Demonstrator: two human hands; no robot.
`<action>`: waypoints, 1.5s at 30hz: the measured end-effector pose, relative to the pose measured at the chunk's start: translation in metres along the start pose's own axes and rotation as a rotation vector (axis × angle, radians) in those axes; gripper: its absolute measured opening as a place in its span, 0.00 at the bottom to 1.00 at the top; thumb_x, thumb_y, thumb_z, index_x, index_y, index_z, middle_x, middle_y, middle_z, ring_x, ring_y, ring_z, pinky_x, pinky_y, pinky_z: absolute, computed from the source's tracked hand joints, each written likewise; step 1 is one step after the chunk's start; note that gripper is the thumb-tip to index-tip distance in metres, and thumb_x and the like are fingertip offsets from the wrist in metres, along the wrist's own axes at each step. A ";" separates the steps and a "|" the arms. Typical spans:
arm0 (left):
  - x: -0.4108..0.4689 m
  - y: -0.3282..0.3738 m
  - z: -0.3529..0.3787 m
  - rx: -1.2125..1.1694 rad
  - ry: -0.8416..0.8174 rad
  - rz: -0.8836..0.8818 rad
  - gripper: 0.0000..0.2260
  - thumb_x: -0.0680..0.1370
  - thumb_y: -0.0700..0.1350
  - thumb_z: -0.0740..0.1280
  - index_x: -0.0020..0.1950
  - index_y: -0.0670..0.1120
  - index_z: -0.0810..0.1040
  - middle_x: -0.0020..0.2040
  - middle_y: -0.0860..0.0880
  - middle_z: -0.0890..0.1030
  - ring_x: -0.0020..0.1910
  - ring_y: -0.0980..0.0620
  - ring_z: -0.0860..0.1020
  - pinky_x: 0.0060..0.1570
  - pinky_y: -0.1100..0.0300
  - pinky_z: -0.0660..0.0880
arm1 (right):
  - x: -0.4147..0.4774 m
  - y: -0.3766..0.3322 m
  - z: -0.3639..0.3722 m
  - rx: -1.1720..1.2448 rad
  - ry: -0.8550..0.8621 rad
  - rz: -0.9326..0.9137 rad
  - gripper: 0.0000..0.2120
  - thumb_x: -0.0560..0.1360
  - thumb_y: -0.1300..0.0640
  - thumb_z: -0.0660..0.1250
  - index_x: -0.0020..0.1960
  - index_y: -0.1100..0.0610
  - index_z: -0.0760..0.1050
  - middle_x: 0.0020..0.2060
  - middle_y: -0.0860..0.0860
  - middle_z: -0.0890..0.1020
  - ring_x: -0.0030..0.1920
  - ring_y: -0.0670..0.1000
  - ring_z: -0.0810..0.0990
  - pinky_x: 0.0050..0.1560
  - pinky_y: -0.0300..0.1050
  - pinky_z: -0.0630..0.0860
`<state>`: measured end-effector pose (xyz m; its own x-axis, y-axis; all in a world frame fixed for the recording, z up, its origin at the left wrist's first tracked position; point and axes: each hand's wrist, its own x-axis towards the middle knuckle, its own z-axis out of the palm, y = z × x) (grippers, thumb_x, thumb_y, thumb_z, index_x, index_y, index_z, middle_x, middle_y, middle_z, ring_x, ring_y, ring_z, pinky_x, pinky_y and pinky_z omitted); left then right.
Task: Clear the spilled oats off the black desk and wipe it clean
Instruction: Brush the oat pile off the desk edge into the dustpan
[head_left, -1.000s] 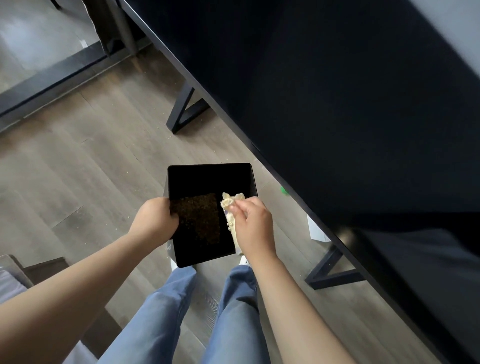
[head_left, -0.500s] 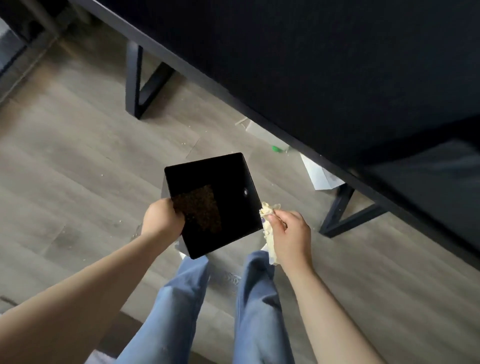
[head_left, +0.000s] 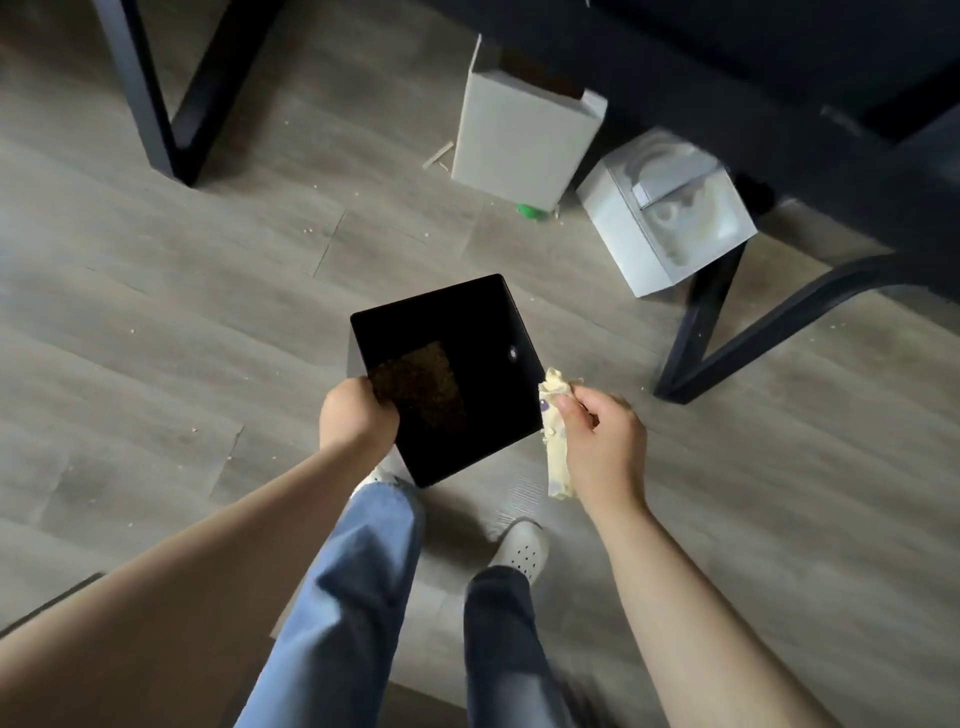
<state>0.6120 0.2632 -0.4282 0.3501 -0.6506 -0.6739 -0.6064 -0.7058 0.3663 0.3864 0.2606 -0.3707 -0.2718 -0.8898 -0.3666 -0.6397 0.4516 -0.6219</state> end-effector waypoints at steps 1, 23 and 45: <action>0.004 0.002 0.012 -0.012 0.008 0.004 0.08 0.72 0.36 0.59 0.33 0.43 0.70 0.37 0.37 0.81 0.37 0.37 0.80 0.39 0.48 0.79 | 0.005 0.011 0.001 0.006 0.012 0.004 0.07 0.75 0.59 0.69 0.39 0.58 0.80 0.35 0.51 0.75 0.35 0.44 0.71 0.37 0.35 0.63; 0.099 0.048 0.196 -0.370 0.126 -0.016 0.08 0.75 0.37 0.61 0.49 0.42 0.78 0.44 0.41 0.82 0.38 0.41 0.82 0.40 0.47 0.82 | 0.049 0.190 0.041 0.066 0.112 -0.018 0.04 0.76 0.60 0.68 0.46 0.59 0.82 0.39 0.50 0.77 0.39 0.41 0.74 0.41 0.27 0.66; 0.051 0.056 0.163 -0.015 -0.179 0.332 0.19 0.77 0.43 0.65 0.68 0.45 0.72 0.64 0.47 0.78 0.60 0.50 0.78 0.53 0.63 0.70 | 0.050 0.178 0.023 0.091 0.100 0.039 0.06 0.76 0.59 0.68 0.50 0.58 0.82 0.42 0.50 0.78 0.41 0.40 0.75 0.40 0.25 0.66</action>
<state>0.4800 0.2361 -0.5466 0.0049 -0.7865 -0.6176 -0.6550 -0.4692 0.5924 0.2759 0.2982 -0.5157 -0.3684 -0.8714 -0.3239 -0.5607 0.4862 -0.6703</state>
